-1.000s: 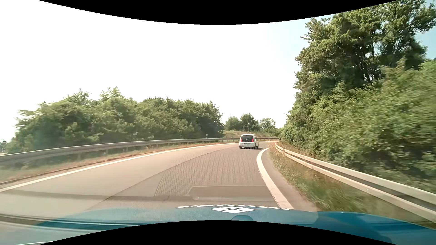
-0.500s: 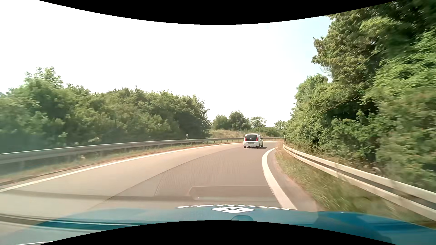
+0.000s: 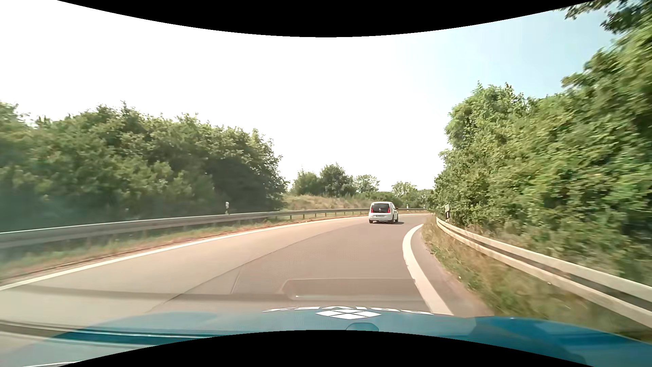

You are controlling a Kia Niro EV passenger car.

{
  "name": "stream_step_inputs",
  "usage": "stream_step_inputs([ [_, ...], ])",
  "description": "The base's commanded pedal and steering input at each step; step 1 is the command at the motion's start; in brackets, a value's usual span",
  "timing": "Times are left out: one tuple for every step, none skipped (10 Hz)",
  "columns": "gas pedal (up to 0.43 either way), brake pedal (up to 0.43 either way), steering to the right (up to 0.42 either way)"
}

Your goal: Follow the waypoints while adhering to traffic rules and regulations

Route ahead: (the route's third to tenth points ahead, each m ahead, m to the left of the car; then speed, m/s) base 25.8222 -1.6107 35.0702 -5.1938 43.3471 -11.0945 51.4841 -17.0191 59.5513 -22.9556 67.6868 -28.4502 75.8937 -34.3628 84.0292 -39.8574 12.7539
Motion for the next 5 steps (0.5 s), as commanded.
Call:
stream_step_inputs([
  [0.13,0.0,0.066],
  [0.13,0.0,0.067],
  [0.13,0.0,0.07],
  [0.13,0.0,0.074],
  [0.13,0.0,0.076],
])
